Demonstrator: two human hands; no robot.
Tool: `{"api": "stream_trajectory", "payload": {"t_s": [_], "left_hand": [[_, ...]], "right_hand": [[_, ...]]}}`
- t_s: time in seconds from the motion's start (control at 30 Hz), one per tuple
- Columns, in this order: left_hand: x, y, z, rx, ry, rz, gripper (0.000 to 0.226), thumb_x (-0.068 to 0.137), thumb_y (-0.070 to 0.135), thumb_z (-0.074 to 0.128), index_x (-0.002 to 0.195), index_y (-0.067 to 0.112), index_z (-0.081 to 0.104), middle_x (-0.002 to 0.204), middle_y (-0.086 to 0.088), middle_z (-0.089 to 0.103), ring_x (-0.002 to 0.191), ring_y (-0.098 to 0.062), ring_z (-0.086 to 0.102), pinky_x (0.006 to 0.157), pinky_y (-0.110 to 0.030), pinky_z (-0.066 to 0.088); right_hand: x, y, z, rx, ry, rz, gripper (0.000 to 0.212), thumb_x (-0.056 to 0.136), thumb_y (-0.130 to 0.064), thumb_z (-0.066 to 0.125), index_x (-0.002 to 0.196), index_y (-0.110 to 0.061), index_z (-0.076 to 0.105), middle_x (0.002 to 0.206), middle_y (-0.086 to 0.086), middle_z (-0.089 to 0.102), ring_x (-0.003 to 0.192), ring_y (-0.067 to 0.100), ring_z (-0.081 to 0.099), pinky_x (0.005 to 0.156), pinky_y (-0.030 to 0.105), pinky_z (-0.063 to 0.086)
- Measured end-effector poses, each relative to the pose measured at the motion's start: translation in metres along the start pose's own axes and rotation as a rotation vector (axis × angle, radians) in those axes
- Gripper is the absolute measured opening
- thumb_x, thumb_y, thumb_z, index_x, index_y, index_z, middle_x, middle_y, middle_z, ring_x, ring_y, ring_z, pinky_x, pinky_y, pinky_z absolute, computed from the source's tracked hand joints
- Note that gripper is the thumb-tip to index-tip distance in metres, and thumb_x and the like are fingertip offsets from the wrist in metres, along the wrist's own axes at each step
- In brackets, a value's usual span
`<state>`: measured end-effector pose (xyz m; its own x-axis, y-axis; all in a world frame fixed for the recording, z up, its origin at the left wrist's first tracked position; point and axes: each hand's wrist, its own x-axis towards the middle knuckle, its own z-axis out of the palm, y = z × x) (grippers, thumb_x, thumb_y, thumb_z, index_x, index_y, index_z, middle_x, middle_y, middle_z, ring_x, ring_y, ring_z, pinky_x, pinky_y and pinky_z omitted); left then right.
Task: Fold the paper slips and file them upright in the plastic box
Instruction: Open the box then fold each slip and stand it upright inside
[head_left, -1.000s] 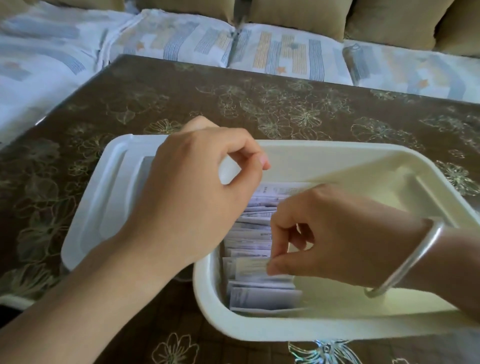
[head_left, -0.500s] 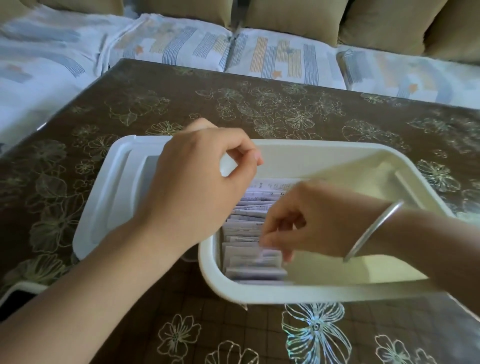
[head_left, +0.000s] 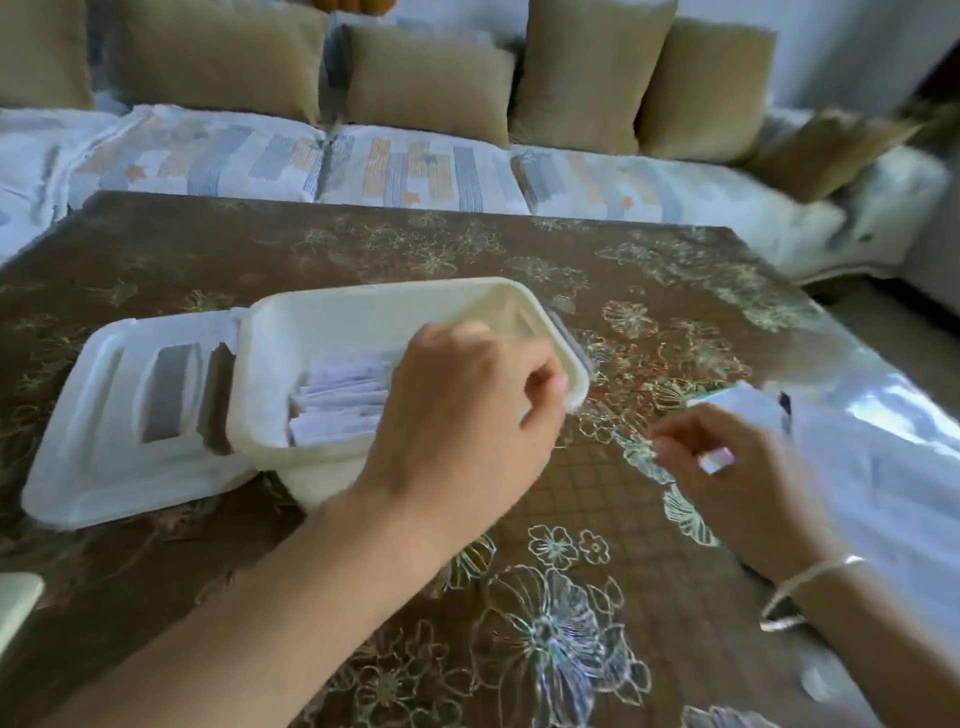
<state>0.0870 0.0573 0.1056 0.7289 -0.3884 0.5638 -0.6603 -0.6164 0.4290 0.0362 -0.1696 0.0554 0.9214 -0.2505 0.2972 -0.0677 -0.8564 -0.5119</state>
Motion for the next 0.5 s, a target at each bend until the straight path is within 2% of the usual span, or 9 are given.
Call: {"api": "stream_trajectory", "payload": {"t_s": [0.03, 0.07, 0.1, 0.17, 0.23, 0.3, 0.4, 0.47, 0.5], "left_hand": [[-0.009, 0.009, 0.007, -0.003, 0.002, -0.021, 0.016, 0.089, 0.024, 0.063, 0.075, 0.024, 0.071, 0.068, 0.012, 0.066, 0.065, -0.009, 0.054, 0.068, -0.028, 0.037], [-0.019, 0.021, 0.015, -0.016, -0.009, -0.031, 0.015, 0.089, 0.025, 0.064, 0.077, 0.025, 0.071, 0.069, 0.014, 0.066, 0.067, -0.008, 0.054, 0.071, -0.027, 0.037], [-0.028, 0.028, 0.022, -0.029, -0.018, -0.035, 0.013, 0.089, 0.025, 0.065, 0.078, 0.026, 0.072, 0.072, 0.015, 0.067, 0.070, -0.006, 0.055, 0.073, -0.026, 0.037], [-0.044, 0.039, 0.036, -0.060, -0.058, -0.039, 0.011, 0.089, 0.026, 0.065, 0.080, 0.028, 0.071, 0.075, 0.018, 0.067, 0.074, -0.003, 0.055, 0.077, -0.025, 0.038], [-0.056, 0.045, 0.048, -0.065, -0.133, -0.054, 0.012, 0.091, 0.028, 0.062, 0.083, 0.030, 0.070, 0.077, 0.020, 0.067, 0.076, -0.002, 0.054, 0.081, -0.027, 0.041], [-0.063, 0.048, 0.054, -0.062, -0.190, -0.080, 0.014, 0.093, 0.030, 0.060, 0.085, 0.030, 0.071, 0.079, 0.020, 0.067, 0.078, -0.002, 0.055, 0.083, -0.029, 0.044], [-0.071, 0.046, 0.054, -0.085, -0.222, -0.133, 0.016, 0.094, 0.032, 0.059, 0.087, 0.030, 0.073, 0.080, 0.021, 0.067, 0.079, 0.001, 0.057, 0.082, -0.024, 0.044], [-0.077, 0.042, 0.052, -0.073, -0.228, -0.157, 0.015, 0.093, 0.032, 0.060, 0.087, 0.031, 0.074, 0.080, 0.023, 0.066, 0.078, 0.003, 0.057, 0.078, -0.021, 0.044], [-0.080, 0.038, 0.050, -0.059, -0.234, -0.169, 0.015, 0.093, 0.033, 0.060, 0.087, 0.032, 0.074, 0.080, 0.023, 0.067, 0.078, 0.003, 0.057, 0.076, -0.019, 0.043]], "right_hand": [[-0.009, 0.019, 0.005, -0.194, -0.018, 0.014, 0.011, 0.086, -0.032, 0.067, 0.096, -0.037, 0.064, 0.100, -0.004, 0.071, 0.099, 0.023, 0.062, 0.077, 0.035, 0.047], [-0.020, 0.038, 0.006, -0.378, -0.104, 0.065, 0.029, 0.089, -0.044, 0.059, 0.116, -0.034, 0.060, 0.128, 0.000, 0.061, 0.124, 0.026, 0.049, 0.092, 0.038, 0.041], [-0.025, 0.055, 0.009, -0.500, -0.224, 0.140, 0.051, 0.091, -0.055, 0.047, 0.136, -0.030, 0.046, 0.149, 0.003, 0.041, 0.141, 0.024, 0.028, 0.107, 0.038, 0.031], [-0.028, 0.077, 0.011, -0.569, -0.317, 0.254, 0.075, 0.090, -0.067, 0.024, 0.152, -0.025, 0.015, 0.162, 0.001, 0.006, 0.149, 0.019, -0.004, 0.118, 0.039, 0.006], [-0.024, 0.088, 0.012, -0.599, -0.292, 0.269, 0.079, 0.090, -0.067, 0.012, 0.154, -0.021, 0.004, 0.162, 0.000, -0.003, 0.147, 0.016, -0.013, 0.120, 0.042, -0.005], [-0.018, 0.093, 0.016, -0.597, -0.283, 0.267, 0.076, 0.093, -0.064, 0.010, 0.154, -0.019, 0.006, 0.162, -0.002, 0.004, 0.148, 0.014, -0.010, 0.119, 0.044, -0.007], [-0.015, 0.091, 0.024, -0.568, -0.242, 0.232, 0.068, 0.096, -0.060, 0.019, 0.152, -0.021, 0.022, 0.157, -0.003, 0.026, 0.148, 0.012, 0.002, 0.119, 0.042, -0.006], [-0.022, 0.080, 0.028, -0.512, -0.194, 0.119, 0.055, 0.098, -0.051, 0.035, 0.146, -0.023, 0.036, 0.150, -0.001, 0.042, 0.146, 0.015, 0.019, 0.118, 0.039, 0.004], [-0.029, 0.072, 0.028, -0.452, -0.183, 0.048, 0.047, 0.097, -0.044, 0.043, 0.140, -0.024, 0.045, 0.143, 0.000, 0.050, 0.141, 0.017, 0.033, 0.116, 0.037, 0.015]]}}
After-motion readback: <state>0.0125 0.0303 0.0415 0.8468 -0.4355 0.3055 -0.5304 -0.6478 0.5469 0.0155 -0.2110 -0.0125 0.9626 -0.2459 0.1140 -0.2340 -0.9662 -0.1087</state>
